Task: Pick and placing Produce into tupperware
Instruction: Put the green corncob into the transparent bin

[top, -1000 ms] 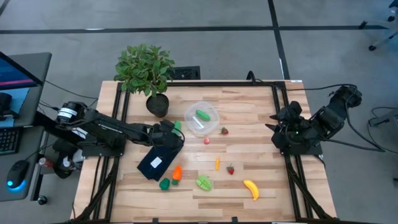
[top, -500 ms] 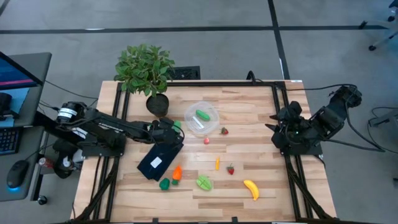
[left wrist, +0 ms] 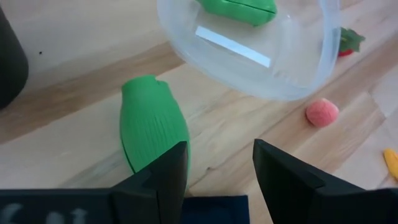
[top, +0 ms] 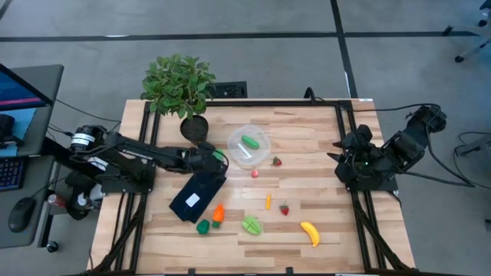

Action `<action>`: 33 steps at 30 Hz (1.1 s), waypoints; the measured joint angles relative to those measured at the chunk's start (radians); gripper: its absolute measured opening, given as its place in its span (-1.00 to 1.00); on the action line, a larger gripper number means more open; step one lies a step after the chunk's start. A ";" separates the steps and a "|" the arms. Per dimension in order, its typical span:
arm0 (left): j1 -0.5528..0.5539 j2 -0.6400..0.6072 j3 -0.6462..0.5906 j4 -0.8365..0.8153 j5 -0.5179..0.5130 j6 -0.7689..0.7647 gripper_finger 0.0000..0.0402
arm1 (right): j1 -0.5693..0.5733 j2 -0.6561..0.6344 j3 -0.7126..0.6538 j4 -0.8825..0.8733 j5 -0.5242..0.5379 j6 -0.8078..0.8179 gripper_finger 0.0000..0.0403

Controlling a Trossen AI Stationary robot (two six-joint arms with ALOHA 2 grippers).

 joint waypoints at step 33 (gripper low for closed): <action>0.050 0.009 -0.002 -0.070 -0.054 0.001 0.37 | 0.000 0.000 0.000 0.000 0.000 -0.001 -0.12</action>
